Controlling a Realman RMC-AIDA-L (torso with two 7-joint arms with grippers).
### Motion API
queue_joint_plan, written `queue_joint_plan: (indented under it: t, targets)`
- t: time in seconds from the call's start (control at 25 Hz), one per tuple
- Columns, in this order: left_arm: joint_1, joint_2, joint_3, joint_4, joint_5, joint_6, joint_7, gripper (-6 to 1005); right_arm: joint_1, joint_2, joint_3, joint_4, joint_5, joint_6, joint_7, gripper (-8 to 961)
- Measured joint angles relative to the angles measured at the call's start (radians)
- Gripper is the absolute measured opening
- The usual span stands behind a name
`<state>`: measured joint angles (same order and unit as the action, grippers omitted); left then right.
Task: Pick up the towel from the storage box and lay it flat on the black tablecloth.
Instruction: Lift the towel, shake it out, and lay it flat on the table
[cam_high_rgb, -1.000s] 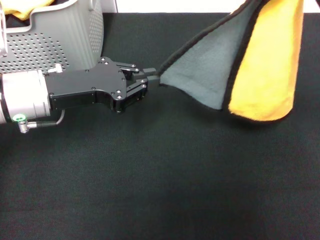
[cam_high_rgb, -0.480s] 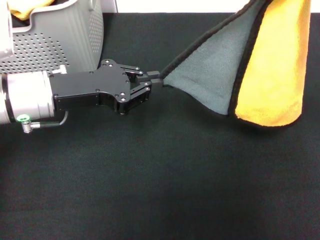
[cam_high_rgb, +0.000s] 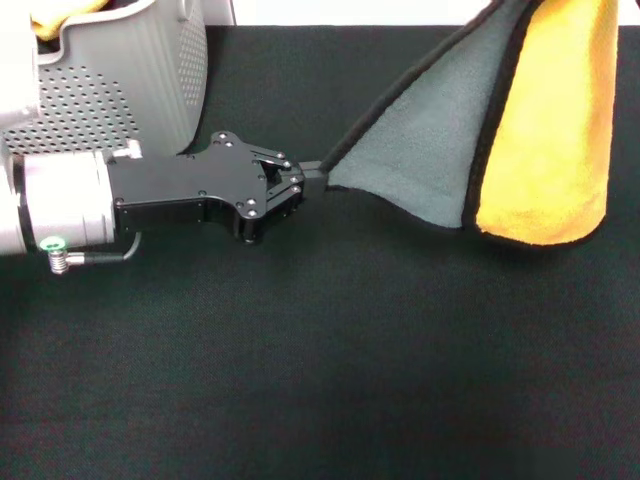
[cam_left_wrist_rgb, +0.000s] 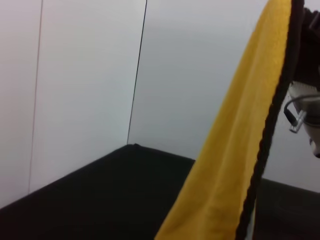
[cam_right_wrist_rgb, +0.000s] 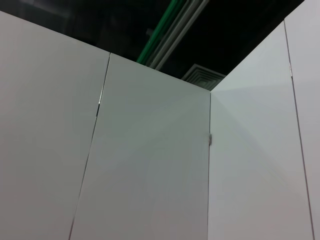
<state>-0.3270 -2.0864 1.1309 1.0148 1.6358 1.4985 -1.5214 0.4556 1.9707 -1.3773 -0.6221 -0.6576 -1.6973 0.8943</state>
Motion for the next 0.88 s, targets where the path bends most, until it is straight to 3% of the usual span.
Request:
queue_joint_plan:
  t: [0.28,0.52,0.76,0.88]
  targets:
    - [0.007,-0.003,-0.004,0.01,0.0,0.006,-0.014,10,-0.012,0.002,0.0,0.001,-0.001,0.0,0.005,16]
    - [0.002,-0.003,-0.078,0.063,-0.037,0.058,-0.037,10,-0.034,-0.006,0.003,0.002,-0.023,0.003,0.026,16]
    - [-0.093,0.004,-0.157,0.065,-0.058,0.055,-0.07,10,-0.011,-0.024,0.087,0.001,-0.104,0.047,0.039,17]
    - [-0.144,0.005,-0.24,0.084,-0.055,0.05,-0.092,10,0.006,-0.043,0.118,0.003,-0.117,0.087,0.041,17]
